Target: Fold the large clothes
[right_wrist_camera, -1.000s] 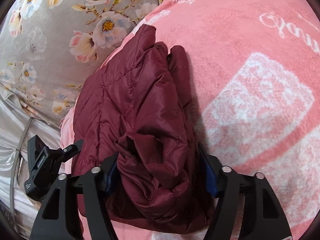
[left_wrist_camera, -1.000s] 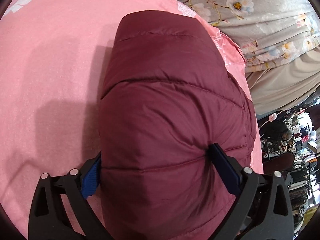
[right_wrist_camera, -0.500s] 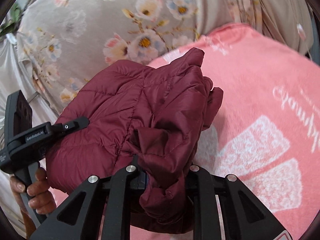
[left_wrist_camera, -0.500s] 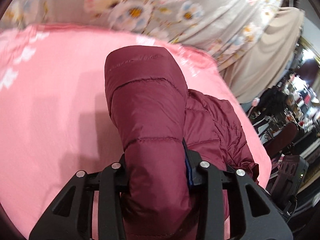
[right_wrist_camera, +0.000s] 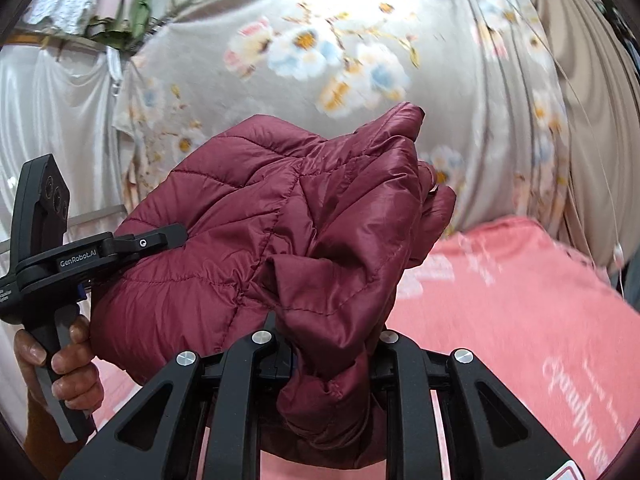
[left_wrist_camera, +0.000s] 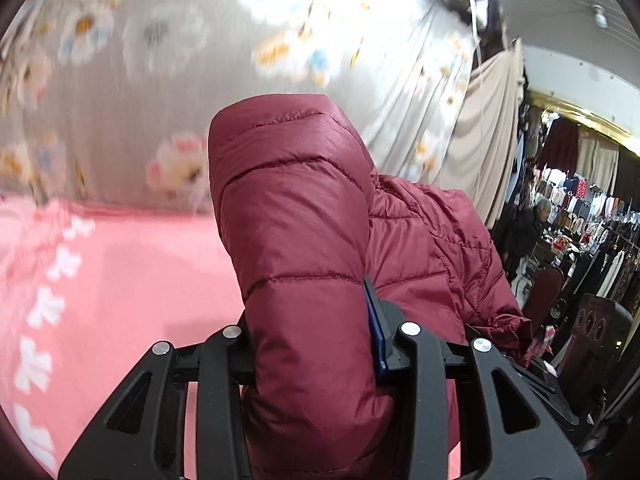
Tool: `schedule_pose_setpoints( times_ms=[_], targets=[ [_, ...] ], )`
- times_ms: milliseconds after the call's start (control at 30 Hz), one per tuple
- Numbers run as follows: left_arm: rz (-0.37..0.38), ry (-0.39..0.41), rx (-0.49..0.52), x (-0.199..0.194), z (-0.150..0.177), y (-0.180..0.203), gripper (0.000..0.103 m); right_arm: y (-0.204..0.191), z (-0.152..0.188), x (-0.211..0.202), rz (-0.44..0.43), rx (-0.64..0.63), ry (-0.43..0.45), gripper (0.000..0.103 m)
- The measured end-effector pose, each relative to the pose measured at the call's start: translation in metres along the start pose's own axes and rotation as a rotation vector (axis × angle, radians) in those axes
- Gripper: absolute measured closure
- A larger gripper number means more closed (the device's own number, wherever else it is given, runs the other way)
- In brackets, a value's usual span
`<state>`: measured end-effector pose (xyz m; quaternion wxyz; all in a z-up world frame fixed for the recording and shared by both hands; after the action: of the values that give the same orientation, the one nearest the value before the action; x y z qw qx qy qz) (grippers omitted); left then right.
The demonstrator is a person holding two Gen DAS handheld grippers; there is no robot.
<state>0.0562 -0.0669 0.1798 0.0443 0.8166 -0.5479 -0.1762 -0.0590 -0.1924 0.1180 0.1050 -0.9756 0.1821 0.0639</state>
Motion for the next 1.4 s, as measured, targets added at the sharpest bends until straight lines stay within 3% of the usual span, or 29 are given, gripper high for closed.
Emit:
schedule_pose_setpoints(
  times_ms=[167, 400, 733, 967, 1200, 1400],
  targets=[
    [-0.035, 0.094, 0.074, -0.038, -0.031, -0.018, 0.066, -0.039, -0.015, 0.017, -0.052, -0.045, 0.069, 0.084],
    [-0.109, 0.103, 0.069, -0.052, -0.038, -0.079, 0.065, -0.072, 0.006, 0.081, -0.091, -0.057, 0.007, 0.084],
    [-0.200, -0.012, -0.011, -0.013, 0.009, -0.191, 0.065, -0.091, 0.079, 0.182, -0.046, -0.071, -0.170, 0.084],
    [-0.236, -0.089, -0.109, 0.020, 0.051, -0.250, 0.065, -0.097, 0.126, 0.227, -0.020, -0.107, -0.266, 0.084],
    [-0.269, -0.162, -0.189, 0.039, 0.093, -0.285, 0.065, -0.094, 0.166, 0.252, -0.015, -0.111, -0.350, 0.084],
    [-0.288, -0.203, -0.194, 0.049, 0.121, -0.295, 0.064, -0.092, 0.184, 0.258, -0.006, -0.120, -0.376, 0.084]
  ],
)
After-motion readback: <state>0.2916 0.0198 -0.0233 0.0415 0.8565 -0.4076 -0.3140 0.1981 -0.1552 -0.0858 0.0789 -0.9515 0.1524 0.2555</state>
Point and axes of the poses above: each gripper's, at about its wrist camera, not at the fingertips, and x roughly the way its jaws point, y to its right, z to its underside, the point moved 3 cm from there along x, roughly the way its jaws point, and after that the axes turned 12 degrees about z, right-handed, at the moved point
